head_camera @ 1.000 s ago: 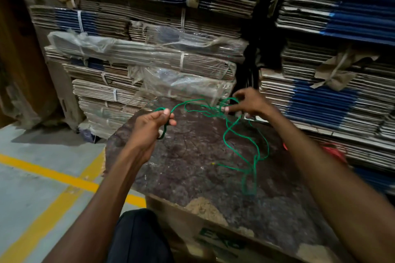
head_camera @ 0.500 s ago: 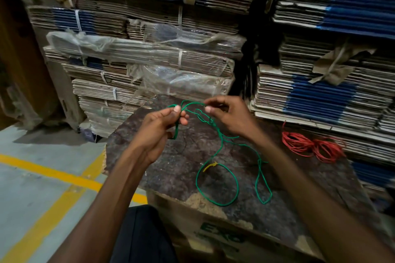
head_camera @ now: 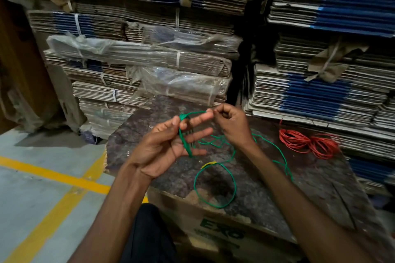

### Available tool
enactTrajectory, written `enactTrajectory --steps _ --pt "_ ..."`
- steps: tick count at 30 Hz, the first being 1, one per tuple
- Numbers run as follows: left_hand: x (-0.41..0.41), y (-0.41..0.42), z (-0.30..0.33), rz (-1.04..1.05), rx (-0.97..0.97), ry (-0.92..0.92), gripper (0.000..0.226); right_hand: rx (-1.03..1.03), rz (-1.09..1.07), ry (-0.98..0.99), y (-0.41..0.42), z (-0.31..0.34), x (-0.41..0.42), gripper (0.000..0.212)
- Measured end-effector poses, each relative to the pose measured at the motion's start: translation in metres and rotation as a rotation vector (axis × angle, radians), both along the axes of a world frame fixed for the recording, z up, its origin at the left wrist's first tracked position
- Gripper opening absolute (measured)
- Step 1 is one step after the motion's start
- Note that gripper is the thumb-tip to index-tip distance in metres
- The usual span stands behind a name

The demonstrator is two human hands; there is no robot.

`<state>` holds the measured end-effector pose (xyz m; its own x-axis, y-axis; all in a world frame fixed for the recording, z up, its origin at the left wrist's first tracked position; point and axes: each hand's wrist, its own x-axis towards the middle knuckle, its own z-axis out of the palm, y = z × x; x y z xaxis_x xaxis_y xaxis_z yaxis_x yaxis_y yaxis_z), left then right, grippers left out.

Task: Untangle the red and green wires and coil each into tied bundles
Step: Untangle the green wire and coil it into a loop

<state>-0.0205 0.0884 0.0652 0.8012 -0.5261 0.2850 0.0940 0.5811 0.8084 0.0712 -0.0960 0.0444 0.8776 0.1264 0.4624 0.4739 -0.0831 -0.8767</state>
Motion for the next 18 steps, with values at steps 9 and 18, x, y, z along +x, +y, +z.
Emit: enactTrajectory --steps 9,18 --pt "0.022 -0.017 0.016 0.048 -0.166 -0.083 0.014 -0.047 0.142 0.225 0.001 -0.028 -0.029 0.024" --pt "0.054 -0.016 0.043 0.362 -0.022 -0.097 0.025 -0.208 0.215 0.198 0.004 -0.034 -0.044 0.013"
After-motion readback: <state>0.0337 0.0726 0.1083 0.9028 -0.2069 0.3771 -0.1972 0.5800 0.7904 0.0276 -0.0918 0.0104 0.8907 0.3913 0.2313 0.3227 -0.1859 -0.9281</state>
